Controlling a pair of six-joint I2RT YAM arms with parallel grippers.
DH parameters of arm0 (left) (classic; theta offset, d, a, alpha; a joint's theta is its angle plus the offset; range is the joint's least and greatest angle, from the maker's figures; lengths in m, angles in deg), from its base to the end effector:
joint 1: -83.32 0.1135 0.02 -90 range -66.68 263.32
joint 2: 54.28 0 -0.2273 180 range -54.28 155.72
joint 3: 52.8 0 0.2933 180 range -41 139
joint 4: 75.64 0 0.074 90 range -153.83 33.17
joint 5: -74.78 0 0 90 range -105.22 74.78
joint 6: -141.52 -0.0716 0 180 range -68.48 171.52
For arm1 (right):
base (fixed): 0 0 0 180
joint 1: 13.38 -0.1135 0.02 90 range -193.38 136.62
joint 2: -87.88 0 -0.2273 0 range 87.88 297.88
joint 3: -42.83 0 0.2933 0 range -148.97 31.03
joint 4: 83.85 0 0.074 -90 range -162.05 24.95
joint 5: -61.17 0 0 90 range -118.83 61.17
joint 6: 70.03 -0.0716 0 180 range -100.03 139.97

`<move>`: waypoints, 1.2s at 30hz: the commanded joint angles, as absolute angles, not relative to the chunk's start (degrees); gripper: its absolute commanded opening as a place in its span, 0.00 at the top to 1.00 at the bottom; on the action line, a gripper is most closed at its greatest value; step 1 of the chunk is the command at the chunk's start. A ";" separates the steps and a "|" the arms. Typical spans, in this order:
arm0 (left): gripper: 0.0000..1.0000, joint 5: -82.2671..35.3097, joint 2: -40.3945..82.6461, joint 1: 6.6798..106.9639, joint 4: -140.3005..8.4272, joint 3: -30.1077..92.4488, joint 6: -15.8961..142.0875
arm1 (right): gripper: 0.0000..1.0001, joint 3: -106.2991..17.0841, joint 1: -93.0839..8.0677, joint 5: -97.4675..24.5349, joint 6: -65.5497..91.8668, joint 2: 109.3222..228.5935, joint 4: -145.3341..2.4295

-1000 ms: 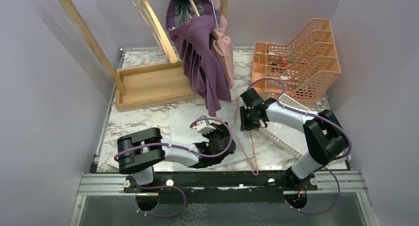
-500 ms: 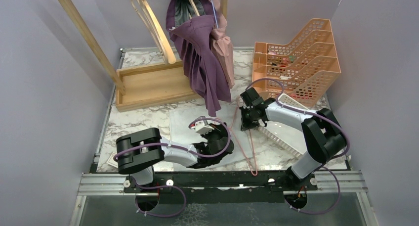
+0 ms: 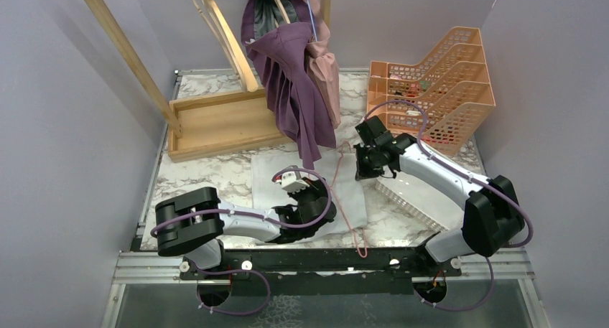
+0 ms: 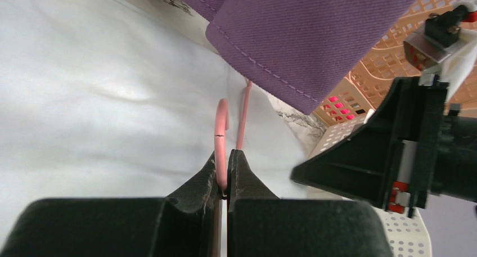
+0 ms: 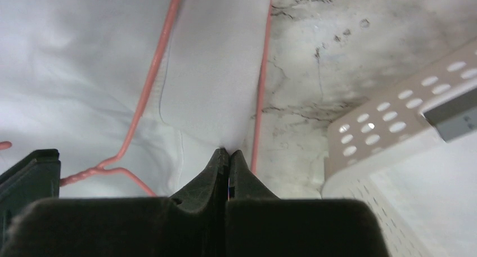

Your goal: Place the skirt on the hanger

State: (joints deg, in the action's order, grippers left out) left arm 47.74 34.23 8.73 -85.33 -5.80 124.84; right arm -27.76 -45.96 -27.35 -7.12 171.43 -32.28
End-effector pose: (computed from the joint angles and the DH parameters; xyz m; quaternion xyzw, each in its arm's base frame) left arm 0.1476 -0.2957 0.0902 -0.2456 0.7480 -0.2724 0.5532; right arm 0.2899 0.1831 0.1422 -0.0439 0.9743 0.0987 0.1975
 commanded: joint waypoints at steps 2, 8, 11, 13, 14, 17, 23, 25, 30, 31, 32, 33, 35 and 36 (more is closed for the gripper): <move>1.00 45.37 32.64 8.97 -68.73 -3.96 124.96 | 0.99 -28.63 -45.99 -22.80 -8.54 169.67 -26.00; 1.00 41.75 27.14 10.37 -77.72 -8.19 116.54 | 0.99 -25.39 -45.99 -36.89 -5.51 170.42 -32.74; 1.00 36.35 25.76 11.42 -82.62 -10.21 115.28 | 0.87 -24.95 -45.99 -41.17 -6.92 172.77 -35.16; 1.00 34.37 26.23 11.58 -83.82 -10.85 116.75 | 0.85 -24.10 -45.99 -42.75 -7.84 173.96 -37.30; 1.00 33.75 26.90 11.64 -84.21 -10.80 117.27 | 0.85 -23.70 -46.03 -43.32 -8.22 174.41 -38.21; 1.00 32.14 29.31 12.14 -84.74 -9.54 117.63 | 0.77 -22.91 -46.28 -43.71 -9.09 175.88 -39.87; 1.00 30.30 31.67 13.23 -85.54 -8.44 117.45 | 0.63 -22.45 -48.80 -37.88 -11.01 180.33 -38.92; 1.00 30.06 31.55 13.67 -85.71 -9.07 118.03 | 0.60 -21.51 -49.76 -34.07 -12.34 180.23 -38.04; 1.00 29.61 31.17 14.40 -85.89 -10.38 119.24 | 0.58 -18.48 -51.06 -28.85 -15.48 178.79 -38.14; 1.00 29.63 31.16 14.46 -85.89 -10.55 119.56 | 0.56 -18.24 -51.49 -28.58 -15.78 179.07 -38.34; 1.00 29.64 31.29 14.52 -85.89 -10.70 119.84 | 0.53 -18.35 -52.11 -28.49 -16.06 179.74 -38.30; 1.00 29.63 31.46 14.55 -85.89 -10.81 120.04 | 0.52 -18.52 -52.86 -28.57 -16.33 180.52 -38.30; 1.00 29.61 31.65 14.68 -85.89 -10.93 120.28 | 0.49 -18.83 -54.62 -29.60 -16.97 181.98 -39.14; 1.00 29.65 31.75 14.72 -85.89 -11.06 120.40 | 0.49 -18.80 -55.27 -31.17 -17.14 182.54 -40.00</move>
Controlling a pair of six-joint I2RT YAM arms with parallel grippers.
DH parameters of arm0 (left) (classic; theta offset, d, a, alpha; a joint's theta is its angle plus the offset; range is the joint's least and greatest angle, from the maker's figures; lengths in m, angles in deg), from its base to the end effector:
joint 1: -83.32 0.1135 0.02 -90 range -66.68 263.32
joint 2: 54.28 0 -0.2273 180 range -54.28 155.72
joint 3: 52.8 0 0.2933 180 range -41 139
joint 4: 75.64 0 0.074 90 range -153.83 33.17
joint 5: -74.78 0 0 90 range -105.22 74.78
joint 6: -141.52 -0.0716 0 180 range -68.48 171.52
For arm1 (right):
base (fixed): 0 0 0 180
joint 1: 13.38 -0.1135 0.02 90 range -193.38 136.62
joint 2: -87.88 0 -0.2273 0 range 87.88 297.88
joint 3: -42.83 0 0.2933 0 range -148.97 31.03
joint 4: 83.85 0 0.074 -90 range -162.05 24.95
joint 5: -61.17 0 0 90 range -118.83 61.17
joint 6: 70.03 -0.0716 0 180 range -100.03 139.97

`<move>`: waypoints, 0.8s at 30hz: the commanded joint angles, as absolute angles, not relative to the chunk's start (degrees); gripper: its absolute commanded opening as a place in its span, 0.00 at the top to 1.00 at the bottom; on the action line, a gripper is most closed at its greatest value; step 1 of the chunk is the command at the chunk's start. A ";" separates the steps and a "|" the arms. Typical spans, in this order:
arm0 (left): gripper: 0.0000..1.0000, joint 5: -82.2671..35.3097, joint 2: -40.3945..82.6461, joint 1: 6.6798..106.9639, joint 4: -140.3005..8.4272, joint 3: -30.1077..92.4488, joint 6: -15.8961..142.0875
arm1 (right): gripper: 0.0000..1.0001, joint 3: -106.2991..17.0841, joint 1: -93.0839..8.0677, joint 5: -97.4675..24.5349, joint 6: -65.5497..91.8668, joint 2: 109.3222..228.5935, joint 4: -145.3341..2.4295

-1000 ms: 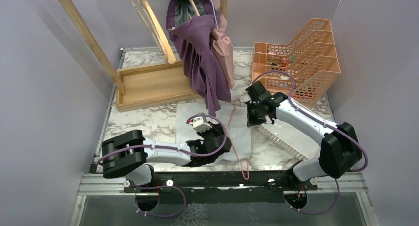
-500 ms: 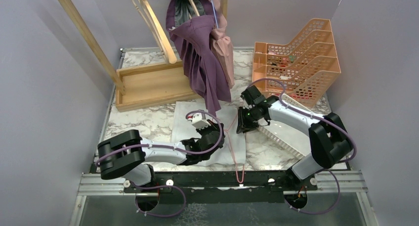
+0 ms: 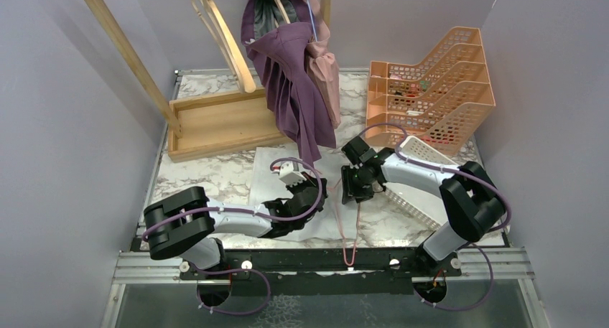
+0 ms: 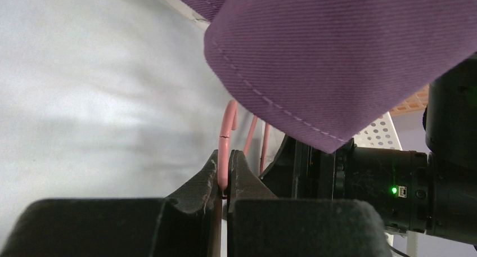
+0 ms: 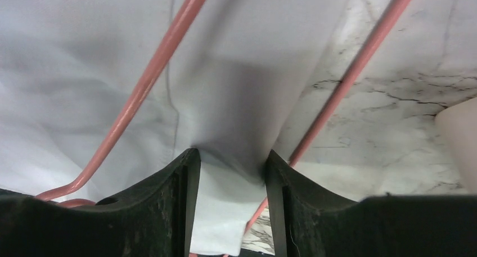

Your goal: Place the skirt on the hanger

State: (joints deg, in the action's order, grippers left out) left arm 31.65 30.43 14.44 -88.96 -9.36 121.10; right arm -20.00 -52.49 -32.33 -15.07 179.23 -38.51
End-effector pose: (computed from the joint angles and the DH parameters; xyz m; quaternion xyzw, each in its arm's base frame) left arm 0.1670 -0.2872 0.0887 -0.2098 0.7850 -0.3213 0.4864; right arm 0.2483 0.2075 0.0610 -0.0394 0.9889 0.1087 0.0937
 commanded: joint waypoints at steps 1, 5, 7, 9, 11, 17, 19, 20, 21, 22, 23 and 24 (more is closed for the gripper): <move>1.00 29.65 31.77 14.83 -85.89 -11.19 120.57 | 0.49 -18.93 -56.00 -32.05 -17.64 183.21 -40.54; 1.00 29.79 31.36 14.94 -85.81 -11.81 120.85 | 0.50 -18.50 -57.93 -30.07 -21.71 185.44 -41.28; 1.00 29.90 30.97 15.10 -85.81 -12.07 120.93 | 0.58 -17.64 -57.90 -26.99 -24.06 186.15 -41.13; 1.00 29.84 30.56 15.17 -85.81 -12.49 120.86 | 0.77 -17.30 -57.94 -24.47 -25.54 186.25 -40.68; 1.00 29.91 29.95 15.37 -85.83 -12.90 120.75 | 0.98 -17.35 -57.94 -22.85 -26.24 185.20 -39.64; 1.00 29.45 27.41 16.09 -85.81 -14.32 117.46 | 0.99 -23.45 -57.94 -22.69 -24.26 179.13 -32.19; 1.00 29.39 26.32 16.25 -85.81 -14.74 114.86 | 0.99 -26.57 -57.94 -23.33 -23.68 177.17 -28.25; 1.00 29.48 25.80 16.39 -85.81 -15.01 113.78 | 0.99 -28.08 -57.94 -23.47 -23.51 176.51 -26.39; 1.00 29.53 25.19 16.47 -85.81 -15.37 113.21 | 0.99 -29.47 -57.94 -23.78 -23.53 175.86 -24.39; 1.00 29.48 24.66 16.74 -85.81 -15.70 112.64 | 0.99 -30.08 -57.94 -23.89 -23.49 175.08 -22.96; 1.00 29.61 24.14 16.98 -85.73 -15.93 111.63 | 0.99 -30.52 -57.94 -23.90 -23.53 174.22 -21.29; 1.00 29.65 23.67 17.15 -85.65 -16.02 110.93 | 0.99 -30.57 -57.94 -23.66 -23.60 173.46 -20.21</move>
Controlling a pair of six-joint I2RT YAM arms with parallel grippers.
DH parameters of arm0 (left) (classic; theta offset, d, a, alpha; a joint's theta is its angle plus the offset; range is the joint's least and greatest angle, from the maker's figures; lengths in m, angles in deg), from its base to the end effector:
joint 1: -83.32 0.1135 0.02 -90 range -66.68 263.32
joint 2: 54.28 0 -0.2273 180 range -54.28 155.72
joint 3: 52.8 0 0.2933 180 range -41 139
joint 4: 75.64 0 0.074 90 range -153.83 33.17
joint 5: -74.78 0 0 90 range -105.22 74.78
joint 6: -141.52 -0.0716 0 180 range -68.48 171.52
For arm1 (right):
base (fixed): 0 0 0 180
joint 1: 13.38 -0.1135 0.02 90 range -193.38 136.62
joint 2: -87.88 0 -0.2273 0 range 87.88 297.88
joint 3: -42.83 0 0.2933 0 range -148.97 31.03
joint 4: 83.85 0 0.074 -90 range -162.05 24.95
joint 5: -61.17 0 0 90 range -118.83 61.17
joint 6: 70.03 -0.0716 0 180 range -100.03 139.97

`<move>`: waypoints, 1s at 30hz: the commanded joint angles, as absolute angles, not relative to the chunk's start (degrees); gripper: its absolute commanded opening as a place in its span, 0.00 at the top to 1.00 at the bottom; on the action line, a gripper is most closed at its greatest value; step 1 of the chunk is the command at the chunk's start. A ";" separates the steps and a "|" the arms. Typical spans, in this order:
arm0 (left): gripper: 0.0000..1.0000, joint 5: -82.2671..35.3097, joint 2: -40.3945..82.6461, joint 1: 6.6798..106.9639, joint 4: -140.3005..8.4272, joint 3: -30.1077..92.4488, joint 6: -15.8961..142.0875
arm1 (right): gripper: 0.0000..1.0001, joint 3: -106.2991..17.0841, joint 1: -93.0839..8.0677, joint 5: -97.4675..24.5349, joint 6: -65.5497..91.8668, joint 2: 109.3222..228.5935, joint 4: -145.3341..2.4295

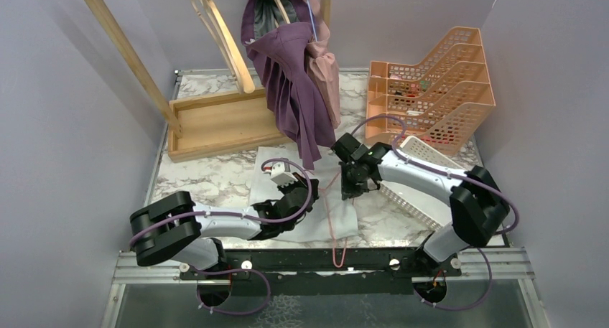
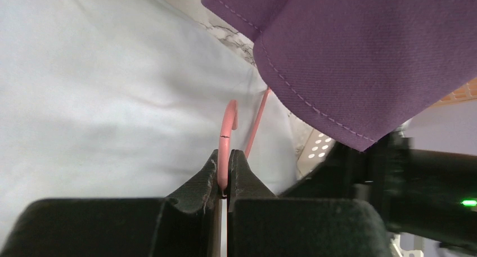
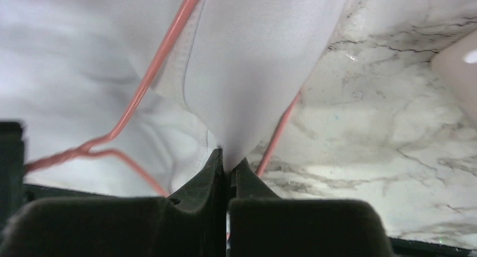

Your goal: Place the skirt on the hanger

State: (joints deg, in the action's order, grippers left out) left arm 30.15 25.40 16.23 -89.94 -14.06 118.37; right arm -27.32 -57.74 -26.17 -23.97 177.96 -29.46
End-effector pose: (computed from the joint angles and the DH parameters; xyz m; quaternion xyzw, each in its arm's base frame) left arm 0.1684 -0.2675 0.0892 -0.2009 0.7856 -0.3175 0.4916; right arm 0.2421 0.2321 0.1007 -0.0005 0.9904 0.0785 0.1139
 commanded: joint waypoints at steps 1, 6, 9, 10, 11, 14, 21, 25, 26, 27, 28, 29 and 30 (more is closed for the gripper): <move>1.00 29.68 23.19 17.28 -85.49 -16.06 110.18 | 0.99 -30.54 -57.94 -23.38 -23.74 172.71 -19.40; 1.00 29.65 21.29 18.08 -83.12 -16.02 107.72 | 0.99 -26.22 -57.94 -22.76 -24.54 171.62 -19.03; 1.00 30.21 20.27 19.06 -78.15 -15.30 106.75 | 0.99 -22.59 -57.94 -21.71 -25.18 171.82 -20.50; 1.00 30.39 19.85 19.38 -77.11 -15.25 106.16 | 0.99 -21.80 -57.94 -21.50 -25.27 171.95 -21.08; 1.00 30.46 19.37 19.75 -76.24 -15.32 105.43 | 0.99 -21.17 -57.94 -21.39 -25.30 172.04 -21.60; 1.00 30.46 17.39 21.26 -74.73 -16.10 102.81 | 0.99 -19.73 -57.94 -20.82 -25.37 172.81 -23.06; 1.00 26.64 9.46 24.80 -75.14 -18.81 94.47 | 0.91 -19.41 -57.94 -20.70 -24.21 173.89 -25.34; 1.00 24.64 7.58 25.42 -75.22 -19.30 95.59 | 0.61 -19.95 -57.94 -22.56 -23.82 171.71 -26.48; 1.00 23.80 7.56 25.50 -75.92 -19.43 96.21 | 0.55 -20.26 -57.94 -23.03 -23.59 170.93 -26.91; 1.00 23.17 7.82 25.49 -76.59 -19.51 97.30 | 0.51 -20.86 -57.94 -23.30 -23.35 170.26 -27.15; 1.00 22.46 8.18 25.49 -77.38 -19.39 97.95 | 0.47 -21.19 -57.94 -23.31 -23.21 169.75 -27.24; 1.00 21.85 8.66 25.53 -78.12 -19.26 98.49 | 0.45 -21.77 -57.94 -23.13 -23.11 169.45 -27.16; 1.00 21.31 9.30 25.49 -78.60 -18.98 99.09 | 0.43 -22.42 -57.94 -22.86 -23.08 169.18 -27.07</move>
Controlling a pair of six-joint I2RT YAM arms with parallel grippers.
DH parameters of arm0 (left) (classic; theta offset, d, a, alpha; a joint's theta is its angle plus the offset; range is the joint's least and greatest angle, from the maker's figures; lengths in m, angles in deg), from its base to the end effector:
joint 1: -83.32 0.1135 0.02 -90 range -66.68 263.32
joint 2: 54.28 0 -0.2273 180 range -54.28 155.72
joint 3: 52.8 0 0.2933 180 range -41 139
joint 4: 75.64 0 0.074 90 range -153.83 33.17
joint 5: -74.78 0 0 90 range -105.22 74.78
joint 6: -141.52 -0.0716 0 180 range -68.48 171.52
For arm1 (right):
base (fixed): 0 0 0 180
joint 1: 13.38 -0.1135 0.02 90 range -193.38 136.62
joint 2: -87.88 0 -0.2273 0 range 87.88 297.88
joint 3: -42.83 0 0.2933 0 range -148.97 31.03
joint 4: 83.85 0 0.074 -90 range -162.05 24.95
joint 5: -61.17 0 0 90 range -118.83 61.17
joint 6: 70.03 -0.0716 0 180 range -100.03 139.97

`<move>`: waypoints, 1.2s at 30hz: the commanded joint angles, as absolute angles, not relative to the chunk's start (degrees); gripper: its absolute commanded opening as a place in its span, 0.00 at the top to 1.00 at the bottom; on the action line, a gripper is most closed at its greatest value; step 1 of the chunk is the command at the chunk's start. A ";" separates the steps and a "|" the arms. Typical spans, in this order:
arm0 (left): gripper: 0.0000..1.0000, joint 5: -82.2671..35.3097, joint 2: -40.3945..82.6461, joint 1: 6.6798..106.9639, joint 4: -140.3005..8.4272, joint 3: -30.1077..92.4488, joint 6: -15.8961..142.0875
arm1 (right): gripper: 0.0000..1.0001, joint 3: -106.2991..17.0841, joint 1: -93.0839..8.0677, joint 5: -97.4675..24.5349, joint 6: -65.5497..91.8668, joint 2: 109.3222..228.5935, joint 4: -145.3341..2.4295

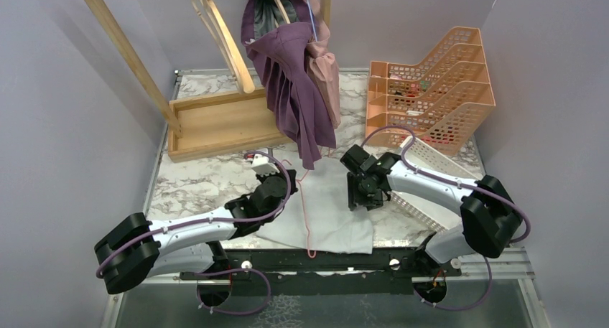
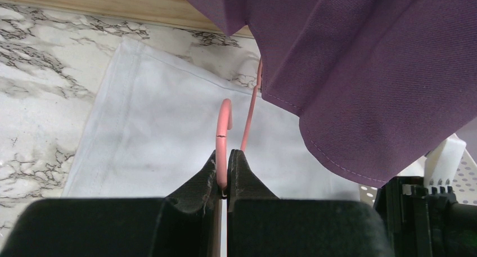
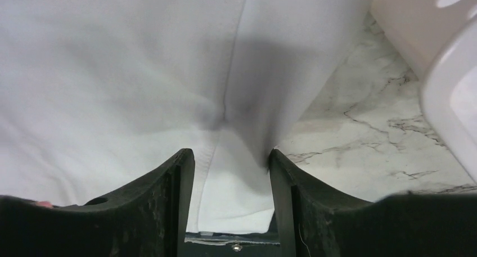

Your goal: Place the skirt on the hanger

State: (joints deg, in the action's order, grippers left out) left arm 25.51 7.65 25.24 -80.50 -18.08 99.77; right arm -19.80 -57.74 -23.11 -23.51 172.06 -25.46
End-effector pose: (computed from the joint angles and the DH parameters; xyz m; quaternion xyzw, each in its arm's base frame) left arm 0.1943 -0.2236 0.1312 -0.1263 0.7925 -0.2444 0.5442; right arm 0.2160 0.2012 0.0889 -0.0033 0.9949 0.0249 0.0976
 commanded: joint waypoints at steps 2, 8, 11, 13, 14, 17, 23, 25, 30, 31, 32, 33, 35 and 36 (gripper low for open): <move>1.00 20.92 10.20 25.49 -78.07 -17.92 100.55 | 0.41 -23.30 -57.94 -22.41 -23.09 168.77 -26.74; 1.00 23.68 8.21 25.53 -72.30 -15.16 104.82 | 0.40 -25.34 -57.94 -21.18 -23.95 166.80 -25.77; 1.00 23.02 6.15 25.49 -76.18 -17.70 106.59 | 0.40 -26.03 -57.94 -20.30 -24.27 165.42 -26.11; 1.00 23.05 6.16 25.51 -74.09 -16.47 106.87 | 0.40 -26.94 -57.94 -19.98 -24.15 165.14 -26.10; 1.00 23.16 6.34 25.49 -72.05 -15.46 107.59 | 0.40 -27.50 -57.90 -19.74 -24.15 165.20 -25.88; 1.00 22.71 5.58 25.49 -71.75 -14.53 107.77 | 0.40 -28.88 -57.94 -19.32 -23.76 165.23 -25.52; 1.00 21.95 3.40 25.49 -69.45 -12.95 108.55 | 0.40 -30.51 -57.94 -18.21 -21.80 162.98 -26.05; 1.00 21.67 1.94 25.49 -69.17 -12.60 108.05 | 0.40 -31.04 -57.94 -17.29 -21.36 161.84 -26.24; 1.00 19.87 -1.41 25.49 -65.68 -9.46 102.82 | 0.40 -32.00 -57.94 -15.45 -20.32 159.28 -26.34; 1.00 18.81 -2.38 25.49 -65.78 -9.14 101.28 | 0.40 -32.23 -57.94 -15.37 -20.02 158.79 -26.38; 1.00 17.52 -3.26 25.49 -66.17 -8.99 99.91 | 0.40 -32.44 -57.94 -15.11 -19.62 158.28 -26.48; 1.00 16.11 -4.22 25.50 -66.37 -8.69 98.38 | 0.40 -32.74 -57.94 -14.97 -19.24 157.75 -26.60; 1.00 13.41 -5.82 25.49 -65.68 -7.54 95.16 | 0.40 -33.50 -57.94 -14.40 -18.57 156.73 -26.62; 1.00 12.23 -6.36 25.51 -64.60 -6.58 93.58 | 0.40 -34.01 -57.94 -14.21 -17.88 156.33 -26.80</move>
